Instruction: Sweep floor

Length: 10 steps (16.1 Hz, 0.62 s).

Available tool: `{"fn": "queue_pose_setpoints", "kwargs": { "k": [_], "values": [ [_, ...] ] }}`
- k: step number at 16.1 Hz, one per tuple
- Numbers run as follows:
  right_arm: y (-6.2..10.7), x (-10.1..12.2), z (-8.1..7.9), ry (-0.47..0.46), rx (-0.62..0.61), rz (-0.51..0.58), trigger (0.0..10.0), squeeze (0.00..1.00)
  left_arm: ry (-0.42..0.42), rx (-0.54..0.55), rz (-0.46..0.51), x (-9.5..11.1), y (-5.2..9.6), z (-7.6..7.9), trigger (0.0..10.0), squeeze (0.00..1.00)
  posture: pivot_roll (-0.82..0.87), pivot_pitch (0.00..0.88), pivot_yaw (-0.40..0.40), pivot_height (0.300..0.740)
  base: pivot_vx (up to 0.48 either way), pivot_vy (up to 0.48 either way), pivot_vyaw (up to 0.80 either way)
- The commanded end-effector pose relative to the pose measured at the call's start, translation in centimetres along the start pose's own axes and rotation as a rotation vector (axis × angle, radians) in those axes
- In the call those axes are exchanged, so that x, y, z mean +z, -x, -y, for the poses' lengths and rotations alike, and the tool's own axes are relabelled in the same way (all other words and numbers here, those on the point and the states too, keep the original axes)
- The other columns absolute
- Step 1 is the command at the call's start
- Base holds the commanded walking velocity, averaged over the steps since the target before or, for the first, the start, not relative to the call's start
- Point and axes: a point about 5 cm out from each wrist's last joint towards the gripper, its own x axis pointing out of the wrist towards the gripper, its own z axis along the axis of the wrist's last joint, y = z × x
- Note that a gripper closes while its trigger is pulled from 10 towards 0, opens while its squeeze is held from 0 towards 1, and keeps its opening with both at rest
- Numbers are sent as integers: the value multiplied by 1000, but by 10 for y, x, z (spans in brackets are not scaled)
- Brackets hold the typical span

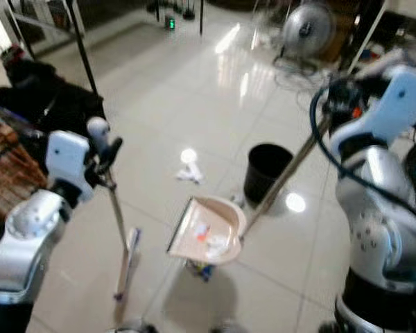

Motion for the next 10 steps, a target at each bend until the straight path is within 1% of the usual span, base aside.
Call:
{"fn": "queue_pose_setpoints", "kwargs": {
  "k": [1, 2, 5, 10],
  "values": [
    [2, 9, 6, -4, -21, 29, 10000, 0, -32, 10, 36, 9, -3, -2, 10000, 0, -16, 80, -27, 740, 0, 0, -575],
    [2, 15, 6, -4, -20, 36, 10000, 0, -29, 26, 55, 12, -2, -5, 10000, 0, -16, 83, -30, 740, 0, 0, -775],
    [2, 17, 7, -8, -23, 36, 10000, 0, -31, 26, 58, 12, -2, -6, 10000, 0, -16, 85, -31, 740, 299, 0, -760],
    [3, 17, 10, -8, -28, 24, 10000, 0, -35, 23, 50, 12, -2, -7, 10000, 0, -1, 95, -17, 740, 377, 0, 0]
  ]
}}
